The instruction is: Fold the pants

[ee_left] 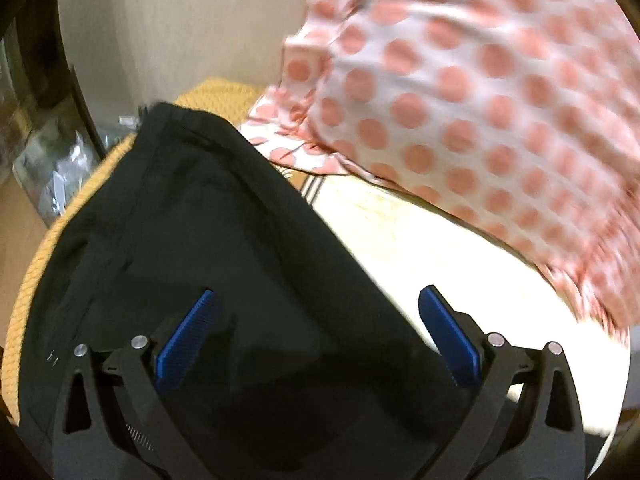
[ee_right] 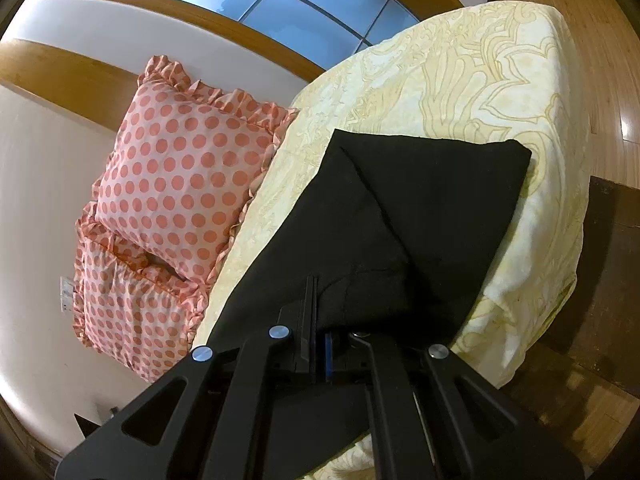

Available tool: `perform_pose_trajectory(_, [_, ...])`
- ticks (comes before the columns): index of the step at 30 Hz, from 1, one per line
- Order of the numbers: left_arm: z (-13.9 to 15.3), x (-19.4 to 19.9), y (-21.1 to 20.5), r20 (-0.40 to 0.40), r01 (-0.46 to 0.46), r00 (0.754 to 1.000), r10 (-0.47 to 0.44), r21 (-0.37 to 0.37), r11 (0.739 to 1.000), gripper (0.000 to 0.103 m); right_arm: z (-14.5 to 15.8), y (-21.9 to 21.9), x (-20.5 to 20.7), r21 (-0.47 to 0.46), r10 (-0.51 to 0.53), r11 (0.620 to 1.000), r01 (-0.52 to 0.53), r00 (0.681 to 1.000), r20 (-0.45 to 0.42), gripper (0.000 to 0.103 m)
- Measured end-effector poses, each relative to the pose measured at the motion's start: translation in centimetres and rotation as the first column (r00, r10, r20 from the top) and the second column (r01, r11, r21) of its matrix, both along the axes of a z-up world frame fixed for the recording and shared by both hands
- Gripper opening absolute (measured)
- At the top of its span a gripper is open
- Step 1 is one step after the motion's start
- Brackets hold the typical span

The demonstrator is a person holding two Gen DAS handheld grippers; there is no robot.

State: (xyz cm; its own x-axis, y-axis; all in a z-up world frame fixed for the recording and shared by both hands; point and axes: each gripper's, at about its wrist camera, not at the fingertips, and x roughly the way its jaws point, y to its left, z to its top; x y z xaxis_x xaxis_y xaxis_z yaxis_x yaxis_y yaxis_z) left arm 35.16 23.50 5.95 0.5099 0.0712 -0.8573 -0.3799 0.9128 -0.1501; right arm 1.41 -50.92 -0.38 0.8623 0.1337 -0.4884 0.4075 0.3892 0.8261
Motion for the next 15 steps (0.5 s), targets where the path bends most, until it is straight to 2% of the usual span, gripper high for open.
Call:
perform_pose_trajectory(1, [-0.5,1.0,0.5,-0.021,-0.014,1.000,0.014,-0.011,1.000,0.087,-0.1,-0.1,0.1,-0.001,0.002,1.000,-0.002,1.000,-0.005,0.002])
perform_pose_trajectory(2, [-1.0,1.9,1.0,-0.045,-0.031,0.999,0.029,-0.026,0.999,0.083,-0.1,-0.1,0.1,-0.004,0.004,1.000,-0.004,1.000,-0.007,0.002])
perform_pose_trajectory(4, [-2.2,3.0,2.4,-0.078,-0.072,0.995,0.065,-0.095,0.993,0.063,0.0,-0.2,0.4,-0.014,0.009,1.000,-0.009,1.000,-0.010,0.002])
perform_pose_trajectory(6, [-2.8,2.5,3.8,-0.088,-0.139,0.988,0.126,-0.162,0.977,0.032,0.2,-0.3,0.7,-0.026,0.014,1.000,-0.015,1.000,-0.008,0.002])
perform_pose_trajectory(7, [-2.5,1.7,4.4,-0.063,-0.162,0.986,0.152,-0.205,0.965,0.019,0.3,-0.4,1.0,-0.035,0.018,0.999,-0.019,1.000,-0.006,0.002])
perform_pose_trajectory(8, [-2.0,0.5,4.8,-0.048,-0.159,0.987,0.152,-0.216,0.963,0.019,0.4,-0.6,1.3,-0.044,0.019,0.999,-0.019,1.000,-0.007,0.002])
perform_pose_trajectory(10, [-0.7,-1.8,5.1,-0.015,-0.150,0.989,0.150,-0.184,0.971,0.010,0.7,-1.1,2.2,-0.062,0.025,0.998,-0.026,1.000,-0.007,0.002])
perform_pose_trajectory(13, [2.4,-7.5,4.6,0.069,-0.115,0.990,0.123,-0.112,0.987,0.009,1.7,-1.9,3.3,-0.095,0.026,0.995,-0.025,1.000,0.009,0.002])
perform_pose_trajectory(15, [4.6,-13.1,4.2,0.140,-0.112,0.982,0.123,-0.087,0.990,0.009,3.3,-2.4,3.5,-0.115,0.020,0.993,-0.013,0.998,0.058,0.002])
